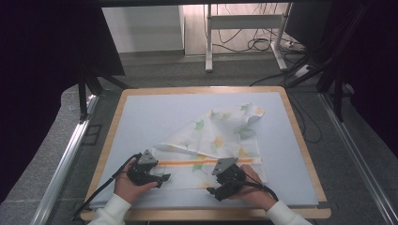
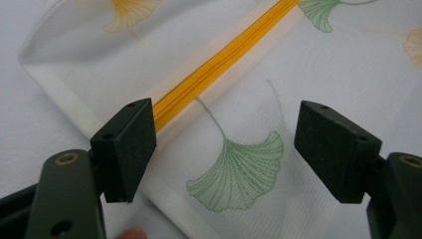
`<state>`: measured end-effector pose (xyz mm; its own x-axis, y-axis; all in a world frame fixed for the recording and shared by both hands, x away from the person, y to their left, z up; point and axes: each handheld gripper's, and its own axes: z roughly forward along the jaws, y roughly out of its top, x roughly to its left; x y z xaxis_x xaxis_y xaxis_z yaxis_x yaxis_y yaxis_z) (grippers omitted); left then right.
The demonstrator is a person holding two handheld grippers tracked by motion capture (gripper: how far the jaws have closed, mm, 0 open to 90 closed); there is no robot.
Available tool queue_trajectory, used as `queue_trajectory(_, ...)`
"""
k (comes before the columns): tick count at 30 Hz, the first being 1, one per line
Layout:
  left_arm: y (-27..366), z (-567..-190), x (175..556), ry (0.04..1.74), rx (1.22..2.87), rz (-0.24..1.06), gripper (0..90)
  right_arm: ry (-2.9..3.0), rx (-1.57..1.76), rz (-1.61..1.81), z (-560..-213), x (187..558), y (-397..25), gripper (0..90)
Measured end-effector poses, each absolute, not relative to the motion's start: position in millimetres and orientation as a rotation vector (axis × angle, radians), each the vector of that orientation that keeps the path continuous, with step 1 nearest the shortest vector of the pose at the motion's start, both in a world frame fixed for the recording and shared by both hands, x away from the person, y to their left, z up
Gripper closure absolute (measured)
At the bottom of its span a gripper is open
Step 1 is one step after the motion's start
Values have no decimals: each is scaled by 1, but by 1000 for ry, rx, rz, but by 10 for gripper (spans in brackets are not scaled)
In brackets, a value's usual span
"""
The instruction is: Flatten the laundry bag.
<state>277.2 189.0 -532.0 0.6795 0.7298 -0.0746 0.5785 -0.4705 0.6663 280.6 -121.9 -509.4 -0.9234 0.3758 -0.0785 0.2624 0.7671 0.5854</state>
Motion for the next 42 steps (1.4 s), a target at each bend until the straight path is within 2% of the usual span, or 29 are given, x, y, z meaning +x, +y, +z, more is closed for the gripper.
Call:
queue_trajectory(3, 190, -532, 277, 1003, 2208, 285, 246, 2780, 466, 832, -515, 283, -114, 210)
queue_trajectory(9, 192, -532, 278, 1012, 2200, 289, 246, 2788, 463, 803, -519, 292, -108, 276)
queue_trajectory(15, 192, -532, 277, 1009, 2203, 287, 246, 2837, 511, 845, -517, 301, -110, 473)
queue_trajectory(16, 192, -532, 277, 1009, 2203, 287, 245, 2837, 511, 845, -517, 301, -110, 473)
queue_trajectory(19, 192, -532, 278, 1009, 2204, 286, 245, 2837, 546, 855, -516, 305, -112, 546)
queue_trajectory(20, 192, -532, 278, 1009, 2205, 285, 245, 2825, 546, 846, -516, 306, -113, 616)
queue_trajectory(23, 192, -532, 278, 1008, 2205, 284, 245, 2826, 561, 852, -516, 308, -114, 719)
queue_trajectory(24, 191, -532, 278, 1009, 2205, 283, 245, 2826, 561, 852, -516, 308, -114, 719)
queue_trajectory(26, 191, -533, 278, 1007, 2207, 284, 245, 2831, 576, 854, -516, 309, -115, 810)
queue_trajectory(27, 191, -533, 278, 1007, 2207, 284, 245, 2831, 576, 854, -516, 309, -115, 810)
queue_trajectory(28, 191, -533, 278, 1007, 2207, 284, 245, 2834, 601, 858, -516, 309, -115, 853)
queue_trajectory(32, 191, -533, 278, 1007, 2210, 283, 245, 2833, 631, 871, -516, 310, -116, 888)
queue_trajectory(42, 191, -533, 277, 1005, 2210, 284, 245, 2831, 646, 904, -516, 310, -118, 895)
